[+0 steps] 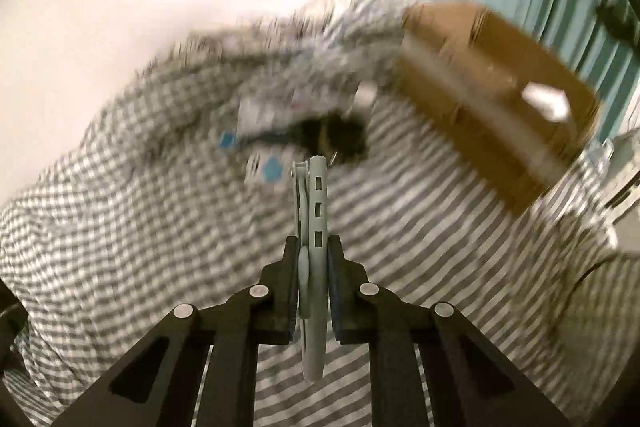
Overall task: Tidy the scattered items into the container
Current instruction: 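Carry the hanger and hair tie into the cardboard box and release both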
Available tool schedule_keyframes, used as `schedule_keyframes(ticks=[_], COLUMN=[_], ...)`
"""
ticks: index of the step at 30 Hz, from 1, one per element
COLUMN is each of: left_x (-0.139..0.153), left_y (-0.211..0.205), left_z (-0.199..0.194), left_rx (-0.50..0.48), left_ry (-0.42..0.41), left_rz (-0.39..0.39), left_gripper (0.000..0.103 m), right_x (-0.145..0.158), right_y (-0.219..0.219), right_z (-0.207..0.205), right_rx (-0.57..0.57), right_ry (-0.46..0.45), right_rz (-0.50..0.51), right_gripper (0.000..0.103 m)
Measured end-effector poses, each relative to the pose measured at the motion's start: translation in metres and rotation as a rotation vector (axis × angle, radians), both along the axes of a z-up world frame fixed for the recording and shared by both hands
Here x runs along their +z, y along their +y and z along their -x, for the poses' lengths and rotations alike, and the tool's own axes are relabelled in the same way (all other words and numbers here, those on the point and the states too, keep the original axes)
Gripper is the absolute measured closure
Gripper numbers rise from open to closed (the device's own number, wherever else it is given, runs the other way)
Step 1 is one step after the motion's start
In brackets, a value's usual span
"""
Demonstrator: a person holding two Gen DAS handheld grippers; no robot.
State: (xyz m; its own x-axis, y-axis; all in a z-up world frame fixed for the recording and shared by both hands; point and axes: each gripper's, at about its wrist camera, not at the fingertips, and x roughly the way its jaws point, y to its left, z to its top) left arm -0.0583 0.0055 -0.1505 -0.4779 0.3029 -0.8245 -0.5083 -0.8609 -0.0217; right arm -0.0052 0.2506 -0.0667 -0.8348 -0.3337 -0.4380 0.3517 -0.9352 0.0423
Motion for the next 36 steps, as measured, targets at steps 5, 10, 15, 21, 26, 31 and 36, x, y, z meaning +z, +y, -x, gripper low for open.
schedule_keyframes(ticks=[5, 10, 15, 21, 26, 31, 36], left_x=[0.064, 0.105, 0.117, 0.099, 0.069, 0.054, 0.063], left_y=[0.035, 0.084, 0.139, 0.196, 0.224, 0.233, 0.227], left_z=[-0.002, -0.002, 0.0, 0.005, 0.013, 0.019, 0.02], left_rx=[-0.04, -0.125, -0.212, -0.292, -0.304, -0.27, -0.226], left_ry=[0.089, 0.127, 0.11, 0.073, 0.036, 0.023, 0.044], left_rz=[-0.131, -0.233, -0.281, -0.262, -0.22, -0.177, -0.205], left_gripper=[0.091, 0.091, 0.091, 0.091, 0.091, 0.084, 0.049], right_x=[0.012, 0.02, 0.016, -0.004, -0.022, -0.038, -0.039], right_y=[0.018, 0.047, 0.082, 0.114, 0.127, 0.132, 0.132], right_z=[-0.003, 0.0, 0.013, 0.036, 0.058, 0.069, 0.073], right_rx=[-0.034, -0.097, -0.164, -0.204, -0.209, -0.206, -0.221], right_ry=[0.03, 0.046, 0.002, -0.081, -0.153, -0.204, -0.206], right_rz=[0.001, -0.011, -0.016, -0.011, -0.006, 0.004, -0.001], right_gripper=[0.099, 0.099, 0.099, 0.099, 0.099, 0.098, 0.046])
